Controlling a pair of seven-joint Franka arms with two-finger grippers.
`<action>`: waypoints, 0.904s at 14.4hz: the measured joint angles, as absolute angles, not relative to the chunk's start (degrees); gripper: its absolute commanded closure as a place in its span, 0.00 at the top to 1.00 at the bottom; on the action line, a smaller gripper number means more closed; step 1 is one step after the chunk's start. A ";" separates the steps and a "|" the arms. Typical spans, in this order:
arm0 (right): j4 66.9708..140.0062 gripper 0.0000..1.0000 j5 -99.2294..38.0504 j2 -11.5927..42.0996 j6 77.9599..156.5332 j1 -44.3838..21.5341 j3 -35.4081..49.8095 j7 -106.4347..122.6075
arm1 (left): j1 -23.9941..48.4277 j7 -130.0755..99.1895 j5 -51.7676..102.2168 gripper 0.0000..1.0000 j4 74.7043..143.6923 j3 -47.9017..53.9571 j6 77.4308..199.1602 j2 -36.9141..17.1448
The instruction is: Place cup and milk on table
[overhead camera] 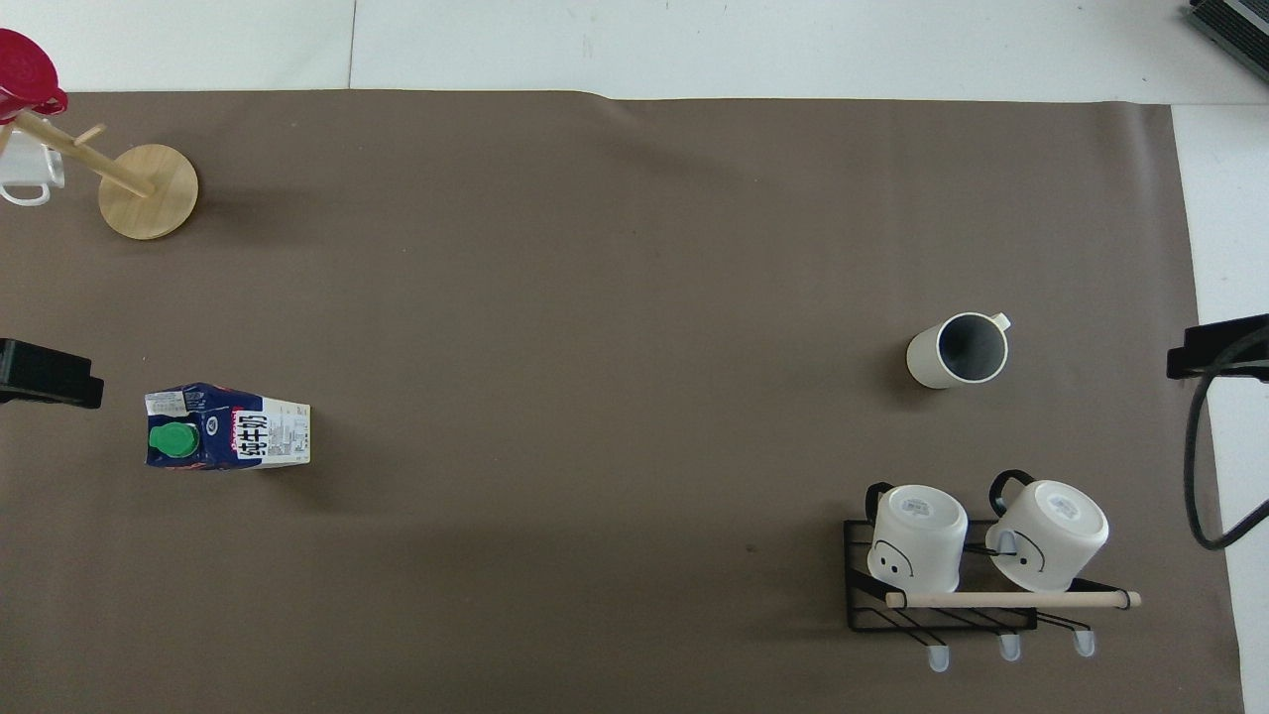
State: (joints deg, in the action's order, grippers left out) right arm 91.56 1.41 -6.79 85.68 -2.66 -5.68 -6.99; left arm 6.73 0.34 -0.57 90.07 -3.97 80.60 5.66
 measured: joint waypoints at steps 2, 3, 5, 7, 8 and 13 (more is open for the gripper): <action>91.57 1.00 1.41 -6.79 85.68 -2.66 -5.68 -6.99 | 6.73 0.34 -0.57 1.00 90.07 -3.97 80.60 5.66; 91.58 1.00 1.41 -6.79 85.68 -2.66 -5.68 -6.99 | 6.73 0.34 -0.57 1.00 90.07 -3.97 80.60 5.66; 91.58 1.00 1.41 -6.79 85.68 -2.66 -5.68 -6.99 | 6.73 0.34 -0.57 1.00 90.07 -3.97 80.60 5.66; 91.58 1.00 1.41 -6.79 85.66 -2.66 -5.68 -6.99 | 6.73 0.34 -0.57 1.00 90.07 -3.97 80.60 5.66; 91.59 1.00 1.41 -6.80 85.62 -2.64 -5.68 -6.99 | 6.73 0.34 -0.57 1.00 90.07 -3.97 80.60 5.66; 92.35 1.00 1.41 -7.08 85.58 -2.55 -5.92 -6.99 | 6.73 0.34 -0.57 1.00 90.07 -3.97 80.60 5.66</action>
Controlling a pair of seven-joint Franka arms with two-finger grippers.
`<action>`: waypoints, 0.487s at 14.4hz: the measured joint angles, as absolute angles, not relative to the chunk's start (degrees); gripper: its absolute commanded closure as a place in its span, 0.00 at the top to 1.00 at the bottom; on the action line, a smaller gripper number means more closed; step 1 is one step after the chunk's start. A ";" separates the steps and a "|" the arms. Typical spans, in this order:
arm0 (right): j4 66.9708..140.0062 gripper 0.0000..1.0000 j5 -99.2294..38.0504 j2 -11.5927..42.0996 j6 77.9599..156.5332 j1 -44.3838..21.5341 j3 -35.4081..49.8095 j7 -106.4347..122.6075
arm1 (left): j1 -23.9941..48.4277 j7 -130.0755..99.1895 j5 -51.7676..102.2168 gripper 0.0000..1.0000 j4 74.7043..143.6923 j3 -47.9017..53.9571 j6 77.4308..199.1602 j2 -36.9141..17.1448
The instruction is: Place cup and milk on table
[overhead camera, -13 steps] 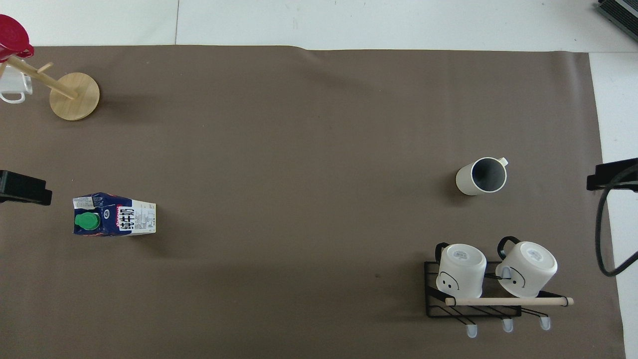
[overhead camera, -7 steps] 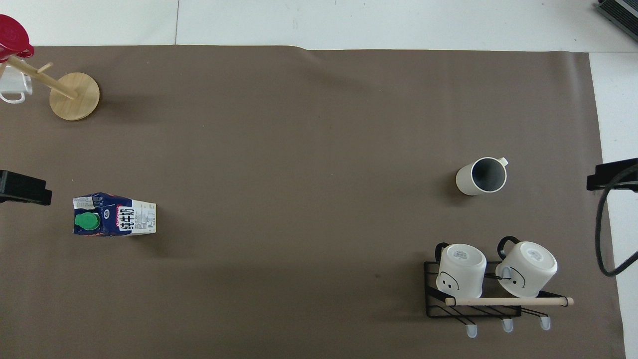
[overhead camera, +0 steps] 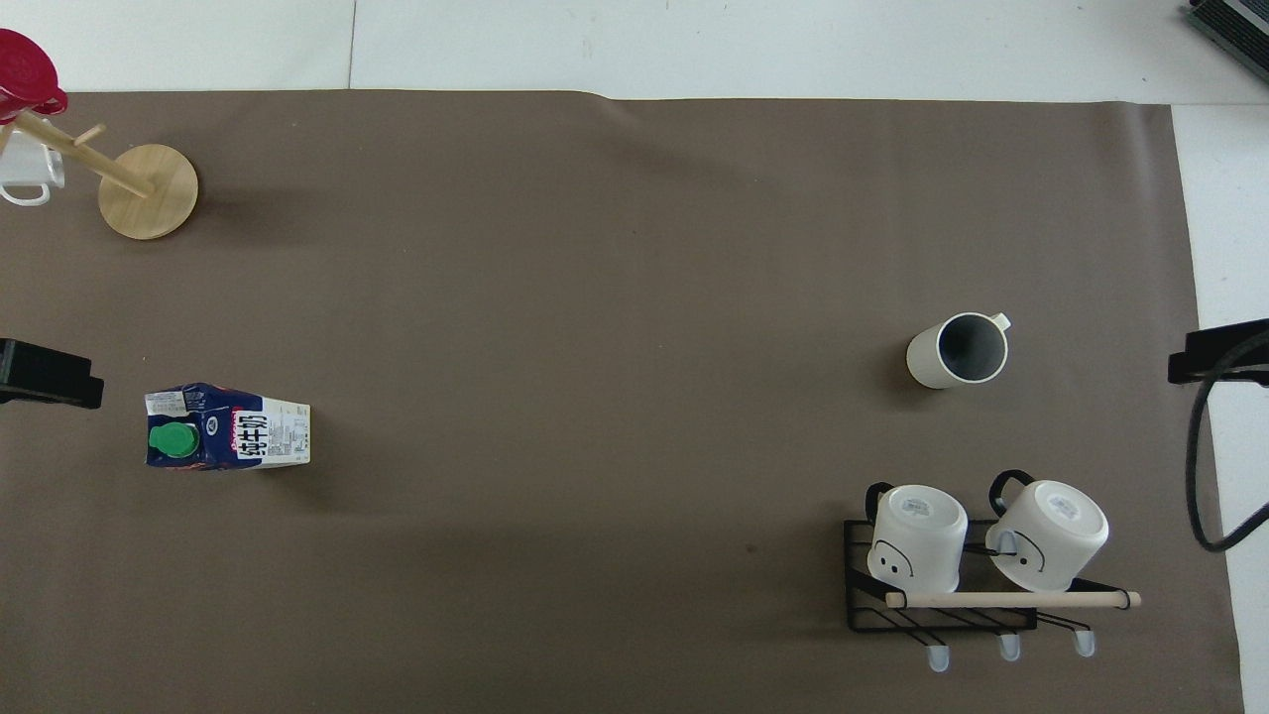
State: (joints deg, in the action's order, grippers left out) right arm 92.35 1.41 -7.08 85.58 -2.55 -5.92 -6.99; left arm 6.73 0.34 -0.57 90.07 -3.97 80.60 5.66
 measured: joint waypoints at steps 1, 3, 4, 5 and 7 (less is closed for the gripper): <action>92.45 1.00 1.41 -7.10 85.58 -2.56 -5.89 -6.99 | 6.73 0.34 -0.57 1.00 90.07 -3.97 80.60 5.66; 92.53 1.00 1.41 -7.12 85.58 -2.56 -5.89 -6.99 | 6.73 0.34 -0.57 1.00 90.07 -3.97 80.60 5.66; 92.57 1.00 1.41 -7.13 85.58 -2.56 -5.89 -6.99 | 6.73 0.34 -0.57 1.00 90.07 -3.97 80.60 5.66; 92.60 1.00 1.41 -7.15 85.58 -2.56 -5.89 -6.99 | 6.73 0.34 -0.57 1.00 90.07 -3.97 80.60 5.66; 92.64 1.00 1.41 -7.17 85.58 -2.56 -5.89 -6.99 | 6.73 0.34 -0.57 1.00 90.07 -3.97 80.60 5.66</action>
